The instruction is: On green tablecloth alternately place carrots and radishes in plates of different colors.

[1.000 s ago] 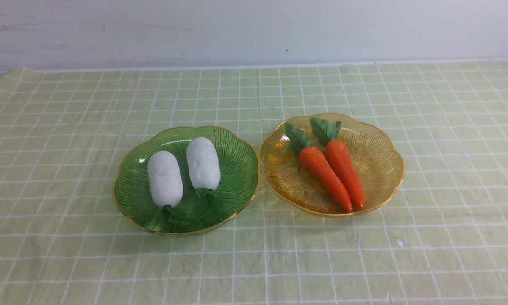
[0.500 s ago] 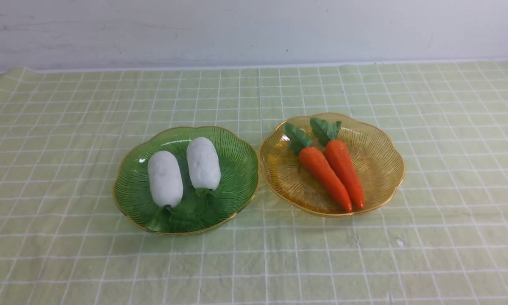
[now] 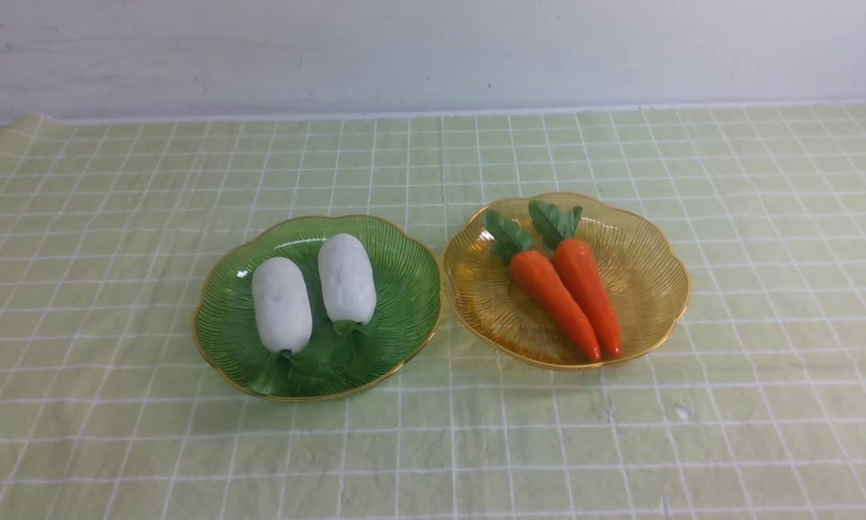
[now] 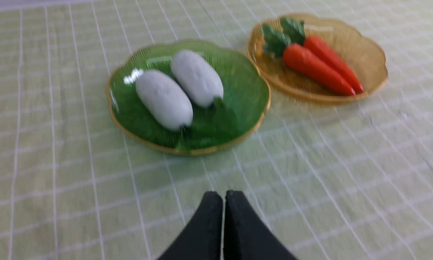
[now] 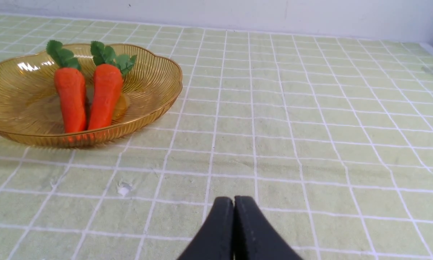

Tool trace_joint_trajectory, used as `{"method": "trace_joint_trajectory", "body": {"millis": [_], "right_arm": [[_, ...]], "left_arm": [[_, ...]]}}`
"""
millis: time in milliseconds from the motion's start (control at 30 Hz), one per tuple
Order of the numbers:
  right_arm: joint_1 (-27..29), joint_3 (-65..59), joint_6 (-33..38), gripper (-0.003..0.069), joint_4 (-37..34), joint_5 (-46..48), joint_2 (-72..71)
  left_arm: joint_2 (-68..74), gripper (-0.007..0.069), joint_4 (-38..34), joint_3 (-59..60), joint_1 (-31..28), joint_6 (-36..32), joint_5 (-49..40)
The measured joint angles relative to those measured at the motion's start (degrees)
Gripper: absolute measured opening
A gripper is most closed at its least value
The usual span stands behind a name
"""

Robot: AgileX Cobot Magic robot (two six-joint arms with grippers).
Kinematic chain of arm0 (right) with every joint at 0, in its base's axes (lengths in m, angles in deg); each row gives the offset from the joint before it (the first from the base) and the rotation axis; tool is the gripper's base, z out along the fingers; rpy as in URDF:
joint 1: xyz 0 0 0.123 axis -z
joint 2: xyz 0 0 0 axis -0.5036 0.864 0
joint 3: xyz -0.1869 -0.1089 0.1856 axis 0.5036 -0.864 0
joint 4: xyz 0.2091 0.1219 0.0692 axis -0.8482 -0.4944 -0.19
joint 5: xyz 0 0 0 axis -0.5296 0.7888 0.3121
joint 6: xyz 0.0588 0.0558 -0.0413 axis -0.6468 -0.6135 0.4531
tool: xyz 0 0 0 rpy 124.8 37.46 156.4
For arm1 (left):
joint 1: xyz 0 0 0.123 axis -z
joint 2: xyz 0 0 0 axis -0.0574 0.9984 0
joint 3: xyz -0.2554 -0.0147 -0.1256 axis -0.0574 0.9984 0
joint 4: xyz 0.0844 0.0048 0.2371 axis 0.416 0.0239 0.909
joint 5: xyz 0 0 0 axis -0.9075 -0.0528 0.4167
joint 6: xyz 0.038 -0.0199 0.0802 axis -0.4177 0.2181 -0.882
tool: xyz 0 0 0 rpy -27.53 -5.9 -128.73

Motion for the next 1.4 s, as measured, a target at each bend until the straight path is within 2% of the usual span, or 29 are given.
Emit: {"method": "trace_joint_trajectory", "body": {"millis": [167,200,300,367,700,933,1033,1200,1300,1400], "right_arm": [[0.00,0.00,0.00,-0.0015,-0.05,0.05,0.00],[0.00,0.00,0.00,-0.0015,-0.05,0.05,0.00],[0.00,0.00,0.00,-0.0015,-0.05,0.05,0.00],[0.00,0.00,0.00,-0.0015,-0.05,0.05,0.00],[0.00,0.00,-0.05,-0.0015,-0.11,0.05,0.00],[0.00,0.00,-0.05,-0.0015,-0.11,0.05,0.00],[0.00,0.00,-0.05,-0.0015,-0.11,0.05,0.00],[0.00,0.00,-0.05,-0.0015,-0.11,0.12,0.00],[0.00,0.00,-0.05,-0.0015,-0.11,0.12,0.00],[0.00,0.00,-0.05,-0.0015,-0.11,0.12,0.00]], "left_arm": [[0.00,-0.0008,-0.18,8.73,0.00,0.00,18.67],[0.00,-0.0008,-0.18,8.73,0.00,0.00,19.54],[0.00,-0.0008,-0.33,15.57,0.00,0.00,32.03],[0.05,-0.0008,-0.33,17.81,0.00,0.00,33.96],[0.05,-0.0008,0.34,26.04,0.00,0.00,35.17],[-1.78,-0.0008,0.95,31.45,0.00,0.00,41.29],[-6.56,-0.0008,3.48,35.39,-2.54,0.26,42.45],[-8.80,-0.0008,6.44,36.85,-10.32,4.21,37.32],[-8.80,-0.0008,6.94,36.96,-12.10,5.29,33.32],[-8.80,-0.0008,7.58,36.96,-11.39,5.30,32.72]]}}
